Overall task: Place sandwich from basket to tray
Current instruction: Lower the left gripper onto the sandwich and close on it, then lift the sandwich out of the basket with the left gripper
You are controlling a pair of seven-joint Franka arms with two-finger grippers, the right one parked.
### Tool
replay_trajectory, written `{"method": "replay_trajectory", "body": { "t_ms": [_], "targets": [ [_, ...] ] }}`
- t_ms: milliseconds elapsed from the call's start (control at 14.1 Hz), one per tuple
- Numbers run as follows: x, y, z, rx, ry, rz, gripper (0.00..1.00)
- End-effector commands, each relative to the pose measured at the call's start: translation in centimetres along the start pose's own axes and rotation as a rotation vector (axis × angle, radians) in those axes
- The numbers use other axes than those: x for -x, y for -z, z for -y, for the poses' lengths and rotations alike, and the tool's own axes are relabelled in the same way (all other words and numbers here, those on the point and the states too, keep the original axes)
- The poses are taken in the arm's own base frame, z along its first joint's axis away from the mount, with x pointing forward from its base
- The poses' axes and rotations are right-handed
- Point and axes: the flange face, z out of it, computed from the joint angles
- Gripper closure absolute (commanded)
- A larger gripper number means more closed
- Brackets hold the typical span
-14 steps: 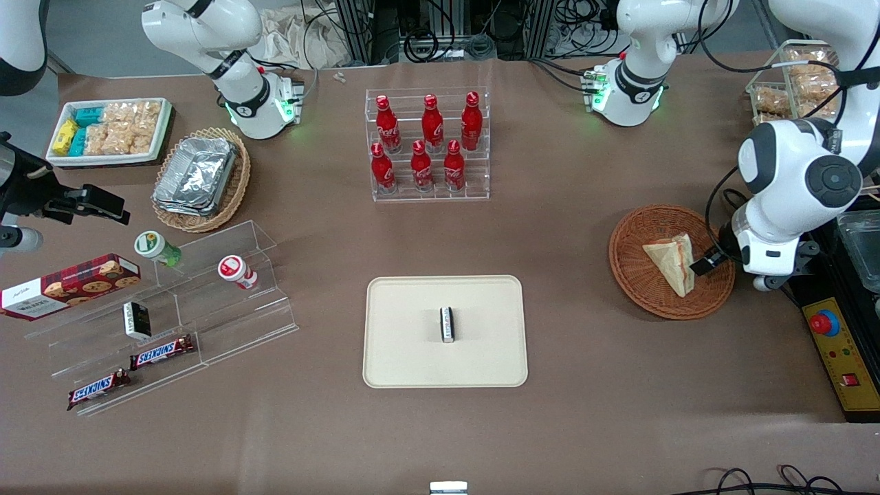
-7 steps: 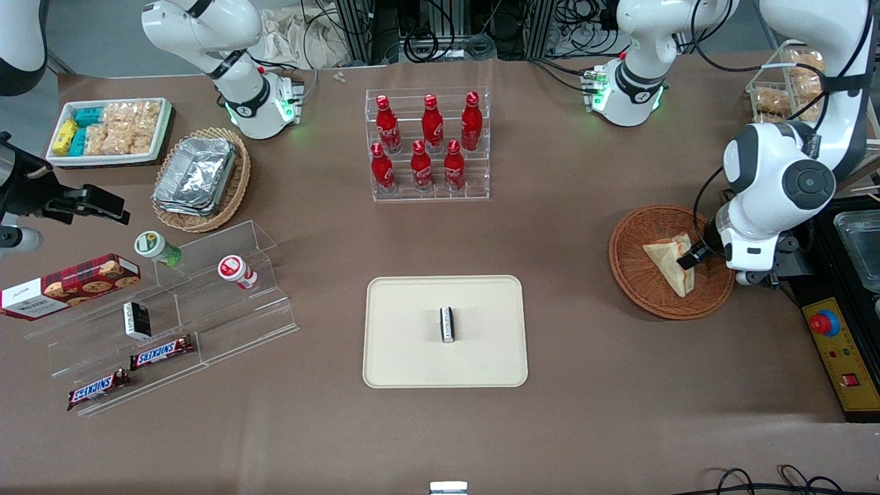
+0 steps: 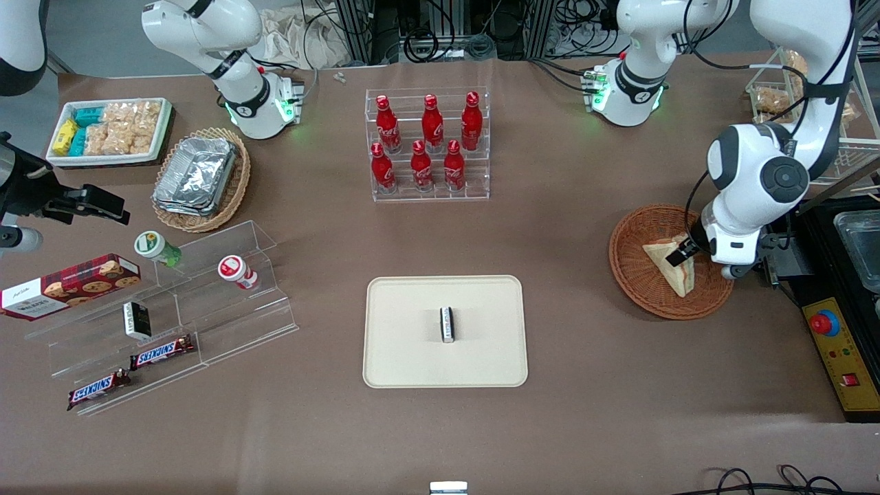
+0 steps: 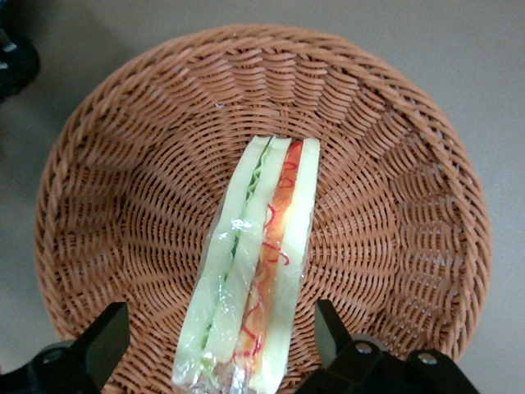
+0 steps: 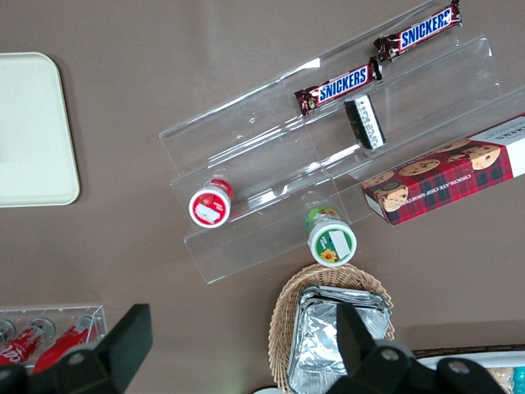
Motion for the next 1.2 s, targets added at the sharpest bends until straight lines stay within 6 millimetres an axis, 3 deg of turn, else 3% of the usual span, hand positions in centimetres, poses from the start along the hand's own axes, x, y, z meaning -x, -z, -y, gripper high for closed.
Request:
{"method": "replay_trajectory", "body": {
  "t_ms": [0,212,283,354,425,637,779,920,1062,1133],
  "targets": [
    [0.7,-1.9,0.4,0.013,0.015,-0.008,0.00],
    [1.1,-4.0,0.5,0.027,0.015,-0.009,0.00],
    [1.1,-4.6,0.5,0.024,0.015,-0.001,0.16],
    [1.1,-4.6,0.5,0.025,0.018,0.001,0.52],
    [1.1,-4.4,0.5,0.026,0.015,-0.002,1.00],
    [1.0,-3.6,0.1,0.027,0.001,-0.011,1.00],
    [1.1,-1.8,0.0,0.007,-0.020,-0.010,1.00],
    [0.4,2.5,-0.3,-0.037,-0.036,0.010,1.00],
    [-0.8,8.9,-1.8,-0.090,-0.094,0.048,1.00],
    [-1.3,13.1,-3.4,-0.119,-0.118,0.073,1.00]
  ]
}}
